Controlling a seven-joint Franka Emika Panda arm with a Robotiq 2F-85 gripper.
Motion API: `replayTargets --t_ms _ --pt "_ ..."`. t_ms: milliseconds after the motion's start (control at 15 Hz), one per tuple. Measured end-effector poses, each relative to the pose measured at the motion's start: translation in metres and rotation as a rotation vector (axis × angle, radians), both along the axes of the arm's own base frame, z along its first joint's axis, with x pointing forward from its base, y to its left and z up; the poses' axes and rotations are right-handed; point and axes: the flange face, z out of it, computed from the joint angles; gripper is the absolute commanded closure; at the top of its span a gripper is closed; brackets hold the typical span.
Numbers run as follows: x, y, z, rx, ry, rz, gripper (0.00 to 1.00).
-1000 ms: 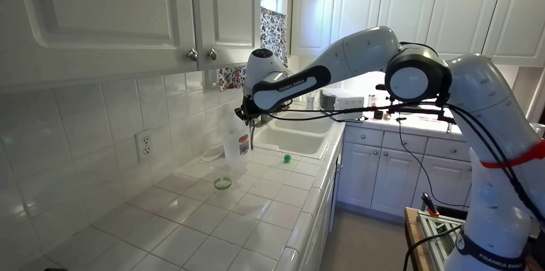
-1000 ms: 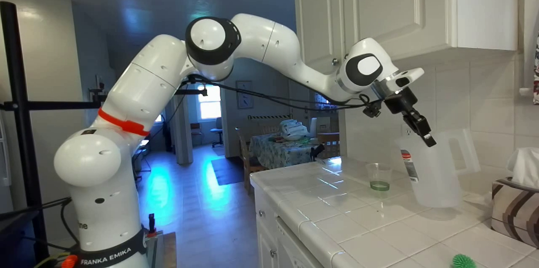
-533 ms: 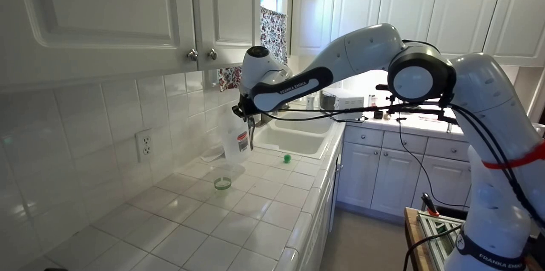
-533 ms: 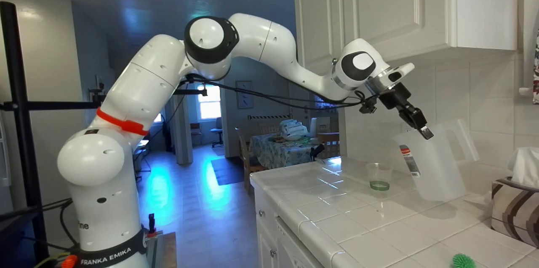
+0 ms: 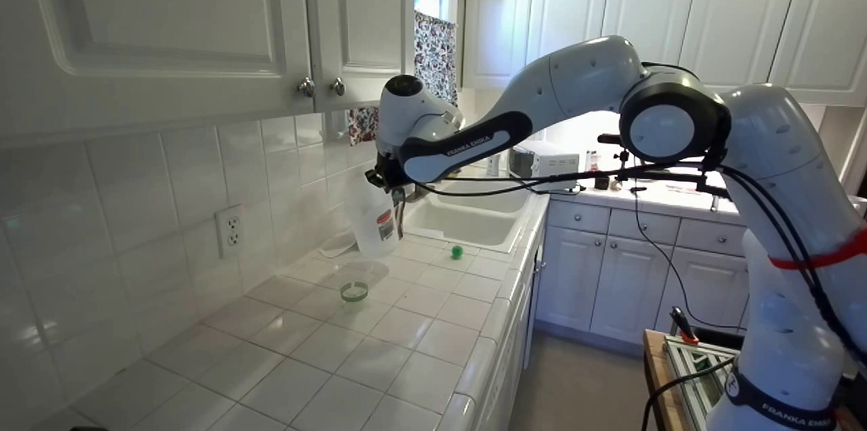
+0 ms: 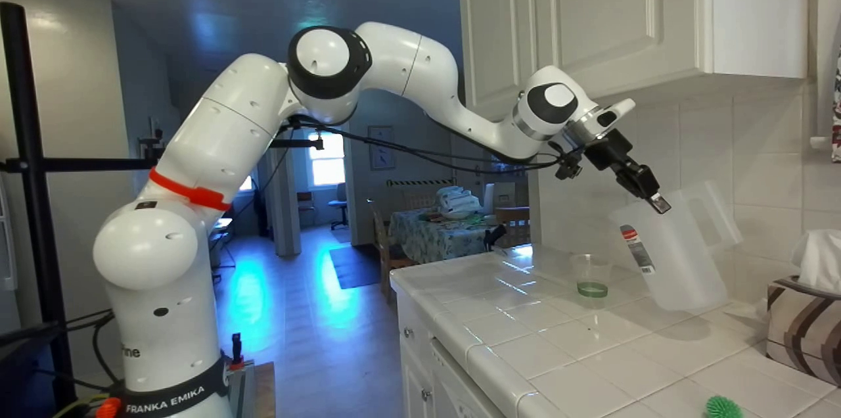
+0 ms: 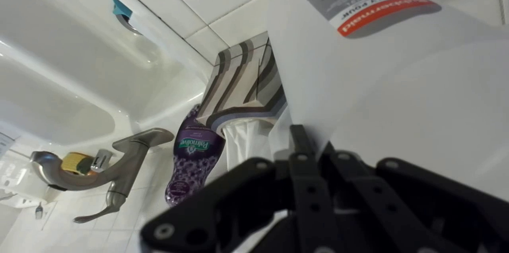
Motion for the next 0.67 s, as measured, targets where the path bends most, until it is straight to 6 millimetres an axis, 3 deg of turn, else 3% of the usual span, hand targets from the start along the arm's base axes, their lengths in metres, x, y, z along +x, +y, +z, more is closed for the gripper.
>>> replayTargets --t_ms 200,667 --pt "0.0 0.009 -0.003 -0.035 -0.001 0.006 0.95" --pt "-0.001 0.019 -0.011 -0.063 -0.018 0.016 0.99"
